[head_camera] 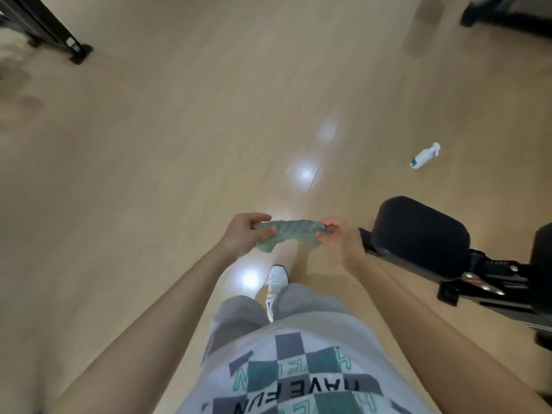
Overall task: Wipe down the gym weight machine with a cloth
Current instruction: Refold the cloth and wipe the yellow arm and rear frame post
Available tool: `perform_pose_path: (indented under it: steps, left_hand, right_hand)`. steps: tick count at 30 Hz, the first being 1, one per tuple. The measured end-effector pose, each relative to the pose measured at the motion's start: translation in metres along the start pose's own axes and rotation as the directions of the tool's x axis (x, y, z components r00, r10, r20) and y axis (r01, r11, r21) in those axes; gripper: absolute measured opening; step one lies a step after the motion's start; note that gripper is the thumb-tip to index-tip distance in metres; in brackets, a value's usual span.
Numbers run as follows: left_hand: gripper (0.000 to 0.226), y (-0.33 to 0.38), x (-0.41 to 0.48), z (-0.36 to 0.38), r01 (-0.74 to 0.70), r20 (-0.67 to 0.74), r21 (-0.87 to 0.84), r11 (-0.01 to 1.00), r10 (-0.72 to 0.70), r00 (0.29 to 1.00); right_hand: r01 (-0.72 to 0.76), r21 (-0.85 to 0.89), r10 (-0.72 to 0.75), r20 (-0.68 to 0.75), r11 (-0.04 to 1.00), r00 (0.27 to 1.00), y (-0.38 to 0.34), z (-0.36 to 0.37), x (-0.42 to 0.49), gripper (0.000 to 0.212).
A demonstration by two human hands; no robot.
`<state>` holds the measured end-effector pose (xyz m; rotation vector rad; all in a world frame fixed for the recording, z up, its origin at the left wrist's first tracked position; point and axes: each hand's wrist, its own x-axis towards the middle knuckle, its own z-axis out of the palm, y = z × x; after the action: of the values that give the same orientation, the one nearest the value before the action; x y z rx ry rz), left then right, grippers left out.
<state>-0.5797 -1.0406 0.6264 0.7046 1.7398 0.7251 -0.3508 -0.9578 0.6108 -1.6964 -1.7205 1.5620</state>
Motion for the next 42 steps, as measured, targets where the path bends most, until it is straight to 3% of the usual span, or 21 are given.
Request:
perform_pose_path:
  steps: [3,6,10,15,19,25,29,35,38,40,42]
  left_hand:
    - [0.009,0.049,0.064,-0.018,-0.018,0.105,0.030,0.999,0.015,0.994]
    - [0.016,0.098,0.136,-0.024,-0.029,0.157,0.058,0.998,0.020,0.987]
    - [0.018,0.163,0.237,-0.017,-0.097,0.277,0.097,0.991,0.067,0.959]
    - [0.020,0.250,0.353,0.008,-0.251,0.555,0.106,0.962,0.152,0.818]
    - [0.017,0.323,0.430,0.053,-0.295,0.708,0.174,0.940,0.089,0.701]
    - [0.015,0.415,0.551,0.189,-0.477,0.739,0.297,0.827,0.118,0.663]
    - [0.014,0.465,0.626,0.306,-0.596,0.806,0.336,0.729,0.106,0.583]
    - [0.009,0.504,0.728,0.464,-0.644,0.853,0.397,0.653,-0.003,0.522]
    - [0.018,0.517,0.766,0.532,-0.645,0.857,0.406,0.648,-0.024,0.515]
    - [0.020,0.523,0.784,0.580,-0.659,0.863,0.407,0.632,-0.031,0.504]
    - [0.013,0.523,0.803,0.629,-0.674,0.868,0.403,0.619,-0.025,0.496]
  right_hand:
    - [-0.026,0.024,0.027,-0.044,0.999,0.999,-0.033,-0.012,0.054,0.023]
    - [-0.079,0.081,0.086,-0.085,0.994,0.993,-0.055,-0.027,0.112,0.022]
    - [-0.159,0.015,0.159,-0.191,0.987,0.969,-0.065,-0.055,0.192,0.017]
    - [-0.301,0.135,0.330,-0.327,0.944,0.886,-0.087,-0.102,0.271,0.012]
    - [-0.334,0.343,0.461,-0.423,0.878,0.780,-0.096,-0.153,0.322,0.007]
    - [-0.281,0.517,0.565,-0.547,0.809,0.618,-0.059,-0.262,0.407,0.010]
    - [-0.233,0.615,0.626,-0.561,0.753,0.542,-0.007,-0.340,0.469,0.011]
    - [-0.325,0.604,0.669,-0.523,0.728,0.528,0.098,-0.441,0.552,0.017]
    - [-0.357,0.625,0.712,-0.526,0.694,0.465,0.172,-0.477,0.590,0.023]
    - [-0.361,0.660,0.745,-0.509,0.659,0.430,0.186,-0.506,0.608,0.003]
    - [-0.350,0.705,0.782,-0.499,0.617,0.375,0.205,-0.534,0.625,0.017]
